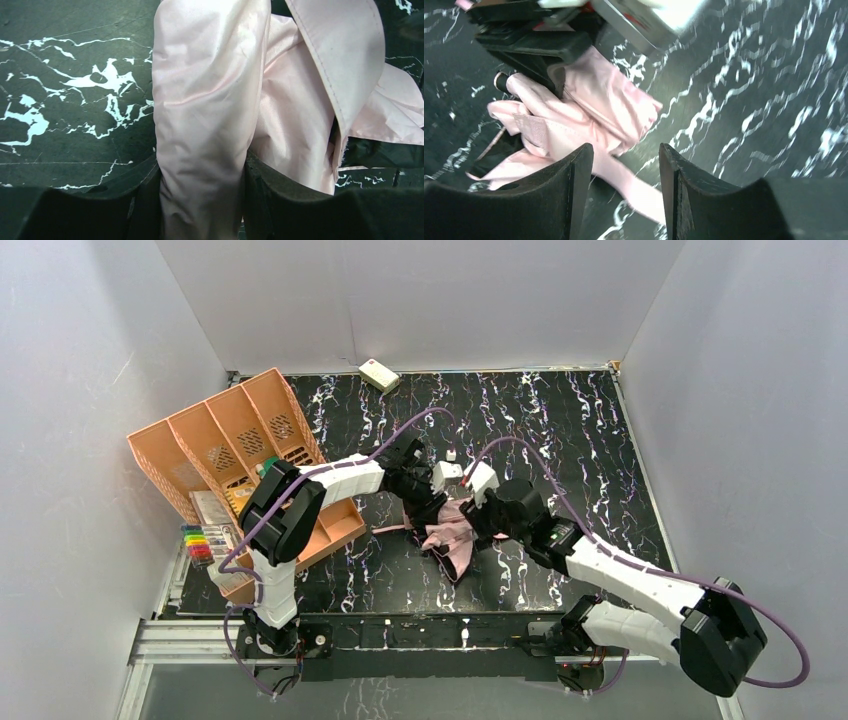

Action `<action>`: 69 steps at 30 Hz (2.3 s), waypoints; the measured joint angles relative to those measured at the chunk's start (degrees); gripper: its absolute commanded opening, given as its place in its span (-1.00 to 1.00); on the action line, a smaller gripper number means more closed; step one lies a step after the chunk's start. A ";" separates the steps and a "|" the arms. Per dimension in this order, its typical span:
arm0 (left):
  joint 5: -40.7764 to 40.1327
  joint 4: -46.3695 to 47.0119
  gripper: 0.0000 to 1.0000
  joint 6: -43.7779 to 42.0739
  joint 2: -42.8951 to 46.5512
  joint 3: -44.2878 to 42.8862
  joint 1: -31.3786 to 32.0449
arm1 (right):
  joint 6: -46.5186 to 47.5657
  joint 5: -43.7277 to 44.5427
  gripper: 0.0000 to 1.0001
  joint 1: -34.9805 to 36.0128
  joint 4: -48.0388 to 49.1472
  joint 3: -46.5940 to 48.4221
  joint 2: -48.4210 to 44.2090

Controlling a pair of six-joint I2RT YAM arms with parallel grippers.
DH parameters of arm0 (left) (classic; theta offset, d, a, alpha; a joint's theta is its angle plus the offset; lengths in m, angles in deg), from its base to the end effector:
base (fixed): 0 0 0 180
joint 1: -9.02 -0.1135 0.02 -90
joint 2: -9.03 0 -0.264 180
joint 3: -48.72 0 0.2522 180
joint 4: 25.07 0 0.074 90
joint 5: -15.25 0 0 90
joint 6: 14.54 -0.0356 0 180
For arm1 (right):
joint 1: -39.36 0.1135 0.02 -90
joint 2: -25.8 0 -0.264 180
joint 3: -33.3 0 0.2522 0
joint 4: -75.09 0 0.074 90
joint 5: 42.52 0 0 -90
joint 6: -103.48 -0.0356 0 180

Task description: Put away the umbrella

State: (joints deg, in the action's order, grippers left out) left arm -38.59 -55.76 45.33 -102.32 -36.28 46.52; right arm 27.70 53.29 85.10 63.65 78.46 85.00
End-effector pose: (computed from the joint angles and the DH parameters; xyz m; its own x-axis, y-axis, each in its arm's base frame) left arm 0.3030 -0.2590 0.1612 -0.2012 0.6652 -0.7191 0.9795 0.1286 -0.1551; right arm 0.1619 0.1610 0.2320 -0.1317 -0.4853 -0.8644 -0.7026 0.6608 -0.2640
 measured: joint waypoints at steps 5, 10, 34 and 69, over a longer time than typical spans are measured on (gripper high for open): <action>-3.28 3.54 -1.00 3.43 0.44 0.76 0.15 | -24.04 7.37 0.41 0.00 -10.88 3.26 -2.25; -6.21 7.69 -1.00 6.78 1.53 2.78 0.15 | -47.63 10.69 0.51 -0.02 -14.19 1.09 -7.74; -11.61 10.93 -1.00 10.21 2.14 3.50 1.03 | -76.65 6.67 0.32 -8.26 16.46 -8.07 6.47; -13.29 11.43 -1.00 9.44 2.16 3.50 1.36 | -66.27 -8.59 -1.00 -15.19 34.64 -11.67 6.19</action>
State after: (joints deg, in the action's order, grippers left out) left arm -51.88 -44.33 54.77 -100.16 -32.78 47.87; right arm -38.57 44.70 69.91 98.30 66.79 91.19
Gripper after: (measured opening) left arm 0.434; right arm 0.011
